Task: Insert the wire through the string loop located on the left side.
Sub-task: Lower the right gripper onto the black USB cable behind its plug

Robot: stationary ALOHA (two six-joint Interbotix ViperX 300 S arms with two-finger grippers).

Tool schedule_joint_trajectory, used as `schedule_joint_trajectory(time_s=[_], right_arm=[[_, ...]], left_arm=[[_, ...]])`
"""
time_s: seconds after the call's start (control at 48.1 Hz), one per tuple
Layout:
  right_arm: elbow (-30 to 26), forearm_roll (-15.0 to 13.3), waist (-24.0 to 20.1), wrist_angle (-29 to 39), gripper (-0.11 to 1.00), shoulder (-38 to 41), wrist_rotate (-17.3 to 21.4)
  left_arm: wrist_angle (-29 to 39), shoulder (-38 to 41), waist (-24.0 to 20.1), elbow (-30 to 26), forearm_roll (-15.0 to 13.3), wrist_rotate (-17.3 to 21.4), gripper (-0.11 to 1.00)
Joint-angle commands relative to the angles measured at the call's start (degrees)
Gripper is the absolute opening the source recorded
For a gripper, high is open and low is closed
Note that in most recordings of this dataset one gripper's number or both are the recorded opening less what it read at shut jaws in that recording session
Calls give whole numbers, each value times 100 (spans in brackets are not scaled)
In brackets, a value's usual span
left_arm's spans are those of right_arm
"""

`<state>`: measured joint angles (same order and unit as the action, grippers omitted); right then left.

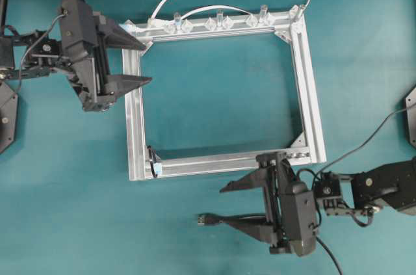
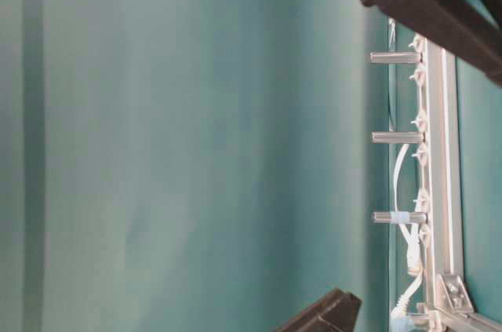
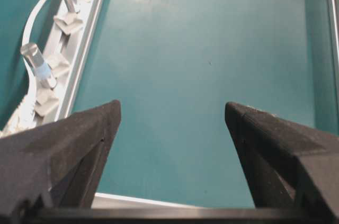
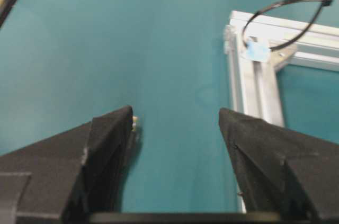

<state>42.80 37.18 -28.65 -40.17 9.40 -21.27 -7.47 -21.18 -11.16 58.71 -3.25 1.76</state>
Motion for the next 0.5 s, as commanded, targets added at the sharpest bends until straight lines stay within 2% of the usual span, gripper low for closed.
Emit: schedule_joint_trajectory(time_s=[0.0,0.478], right_arm=[[-132,0,-62,35,71,-53,-9],[-255,0,-105,255,71,308,0]], left_arm=[[-26,-97,44,-18,18,26,88],[-18,-114,308,105,9,9,88]])
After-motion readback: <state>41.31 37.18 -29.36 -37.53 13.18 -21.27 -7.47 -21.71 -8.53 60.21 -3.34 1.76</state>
